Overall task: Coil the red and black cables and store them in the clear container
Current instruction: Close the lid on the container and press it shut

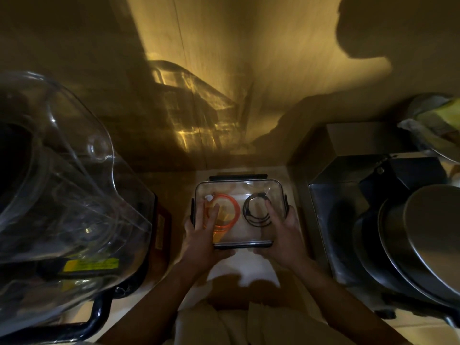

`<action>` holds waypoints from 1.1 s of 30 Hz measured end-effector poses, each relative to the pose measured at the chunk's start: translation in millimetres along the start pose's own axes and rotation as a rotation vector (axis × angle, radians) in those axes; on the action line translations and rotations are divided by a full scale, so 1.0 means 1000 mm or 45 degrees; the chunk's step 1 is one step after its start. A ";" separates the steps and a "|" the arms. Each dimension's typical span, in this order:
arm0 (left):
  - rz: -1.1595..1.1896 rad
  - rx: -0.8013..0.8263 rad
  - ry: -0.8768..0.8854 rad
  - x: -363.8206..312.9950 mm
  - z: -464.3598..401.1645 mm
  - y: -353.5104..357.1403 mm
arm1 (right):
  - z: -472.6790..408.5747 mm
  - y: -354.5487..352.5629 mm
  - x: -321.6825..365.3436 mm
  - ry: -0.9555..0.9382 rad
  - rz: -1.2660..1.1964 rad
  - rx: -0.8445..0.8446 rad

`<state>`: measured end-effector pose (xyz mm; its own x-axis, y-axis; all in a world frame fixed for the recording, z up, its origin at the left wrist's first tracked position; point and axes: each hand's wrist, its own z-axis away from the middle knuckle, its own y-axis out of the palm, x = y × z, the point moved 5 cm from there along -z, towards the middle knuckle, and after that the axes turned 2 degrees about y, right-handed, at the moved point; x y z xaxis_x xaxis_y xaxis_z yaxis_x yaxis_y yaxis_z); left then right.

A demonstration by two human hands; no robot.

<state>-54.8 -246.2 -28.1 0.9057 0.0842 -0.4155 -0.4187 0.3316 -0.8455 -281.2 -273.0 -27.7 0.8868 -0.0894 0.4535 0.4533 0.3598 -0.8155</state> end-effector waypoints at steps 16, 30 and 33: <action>-0.085 -0.003 0.172 -0.037 -0.057 -0.028 | -0.052 -0.012 0.049 -0.309 0.227 0.054; -0.342 -0.206 0.261 -0.033 -0.079 -0.028 | -0.077 -0.008 0.056 -0.302 0.386 -0.231; -0.364 -0.255 0.235 -0.031 -0.080 -0.024 | -0.076 -0.009 0.057 -0.305 0.384 -0.246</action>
<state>-77.9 -332.3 -21.5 0.9681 -0.1612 -0.1917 -0.1725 0.1258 -0.9769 -228.1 -352.0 -21.9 0.9465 0.2192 0.2368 0.2059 0.1546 -0.9663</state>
